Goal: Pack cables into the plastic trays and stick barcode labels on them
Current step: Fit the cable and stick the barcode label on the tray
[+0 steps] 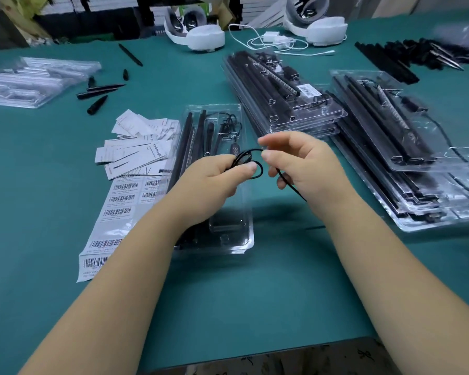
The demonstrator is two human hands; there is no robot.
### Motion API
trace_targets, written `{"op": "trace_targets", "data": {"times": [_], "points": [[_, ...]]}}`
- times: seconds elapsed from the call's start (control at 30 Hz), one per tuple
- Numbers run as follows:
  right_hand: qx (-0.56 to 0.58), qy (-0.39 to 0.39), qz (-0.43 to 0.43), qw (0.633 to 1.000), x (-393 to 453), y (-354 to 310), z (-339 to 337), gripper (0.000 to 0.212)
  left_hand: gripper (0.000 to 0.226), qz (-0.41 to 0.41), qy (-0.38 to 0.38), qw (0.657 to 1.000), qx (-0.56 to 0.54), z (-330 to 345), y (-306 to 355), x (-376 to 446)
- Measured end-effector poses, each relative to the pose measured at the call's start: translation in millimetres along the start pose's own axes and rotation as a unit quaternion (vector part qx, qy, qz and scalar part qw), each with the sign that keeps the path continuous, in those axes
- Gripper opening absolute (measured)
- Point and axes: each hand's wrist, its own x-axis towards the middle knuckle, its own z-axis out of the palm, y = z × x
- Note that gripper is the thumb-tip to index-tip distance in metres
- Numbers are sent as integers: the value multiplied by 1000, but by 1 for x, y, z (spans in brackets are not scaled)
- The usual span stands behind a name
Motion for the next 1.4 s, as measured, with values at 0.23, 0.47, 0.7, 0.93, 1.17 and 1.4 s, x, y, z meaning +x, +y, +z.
{"op": "trace_targets", "data": {"times": [0.23, 0.47, 0.7, 0.93, 1.17, 1.4], "points": [[33, -18, -37, 999, -9, -7, 8, 22, 39, -26, 88, 994, -62, 13, 0, 3], [-105, 57, -88, 989, -12, -1, 15, 23, 38, 5, 60, 996, -72, 17, 2, 2], [12, 58, 4, 998, -12, -2, 20, 12, 40, 46, 105, 993, -12, 24, 1, -1], [98, 9, 166, 981, -12, -7, 16, 20, 28, 93, 57, 989, 103, 22, -6, 2], [-151, -158, 158, 963, -11, -9, 7, 29, 36, -106, 198, 957, -182, 15, -3, 18], [-306, -383, 86, 867, -14, -11, -11, 25, 35, -131, 206, 924, -295, 16, -2, 22]]}}
